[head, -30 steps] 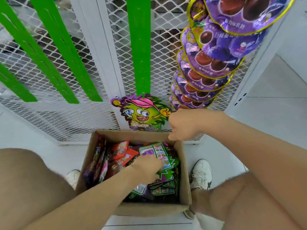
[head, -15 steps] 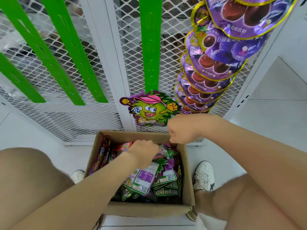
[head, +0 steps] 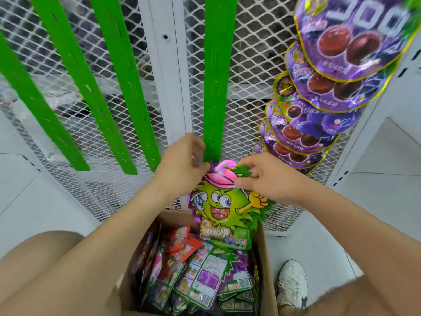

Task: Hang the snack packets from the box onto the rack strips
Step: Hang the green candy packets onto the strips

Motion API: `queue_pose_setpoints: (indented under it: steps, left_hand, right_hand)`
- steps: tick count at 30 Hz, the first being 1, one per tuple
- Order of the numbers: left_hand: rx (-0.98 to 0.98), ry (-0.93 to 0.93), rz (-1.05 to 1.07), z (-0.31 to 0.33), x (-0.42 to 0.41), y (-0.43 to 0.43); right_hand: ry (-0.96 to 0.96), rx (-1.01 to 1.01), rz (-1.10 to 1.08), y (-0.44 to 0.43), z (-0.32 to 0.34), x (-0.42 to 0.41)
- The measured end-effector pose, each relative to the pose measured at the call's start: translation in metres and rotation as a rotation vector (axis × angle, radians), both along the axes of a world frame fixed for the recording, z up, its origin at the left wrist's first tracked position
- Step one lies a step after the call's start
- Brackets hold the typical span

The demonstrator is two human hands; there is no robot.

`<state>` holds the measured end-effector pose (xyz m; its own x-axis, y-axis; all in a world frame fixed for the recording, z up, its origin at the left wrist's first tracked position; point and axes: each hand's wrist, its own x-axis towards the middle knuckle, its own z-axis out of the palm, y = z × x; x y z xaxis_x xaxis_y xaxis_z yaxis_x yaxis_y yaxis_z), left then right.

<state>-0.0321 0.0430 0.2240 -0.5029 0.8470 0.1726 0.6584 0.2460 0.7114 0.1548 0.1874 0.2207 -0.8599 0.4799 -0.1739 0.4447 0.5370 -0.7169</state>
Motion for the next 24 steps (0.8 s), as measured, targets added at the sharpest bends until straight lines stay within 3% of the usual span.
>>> queue_pose_setpoints:
  steps: [2,5,9,14,24]
  left_hand:
    - [0.038,0.028,0.085,0.005,-0.005,0.001]
    - [0.088,-0.094,0.103,0.013,-0.002,0.005]
    - [0.093,-0.199,0.087,0.018,0.005,0.011]
    - [0.005,-0.2,0.007,0.019,0.005,0.019]
    - [-0.202,-0.202,-0.13,0.035,-0.003,0.022]
  right_hand:
    - [0.074,0.043,-0.025,0.0,0.003,0.0]
    - [0.171,0.148,-0.04,-0.007,0.012,-0.005]
    - [0.117,0.321,-0.14,-0.009,0.009,-0.016]
    - [0.1,0.47,-0.258,-0.008,0.003,-0.027]
    - [0.229,0.437,-0.36,-0.018,0.012,-0.029]
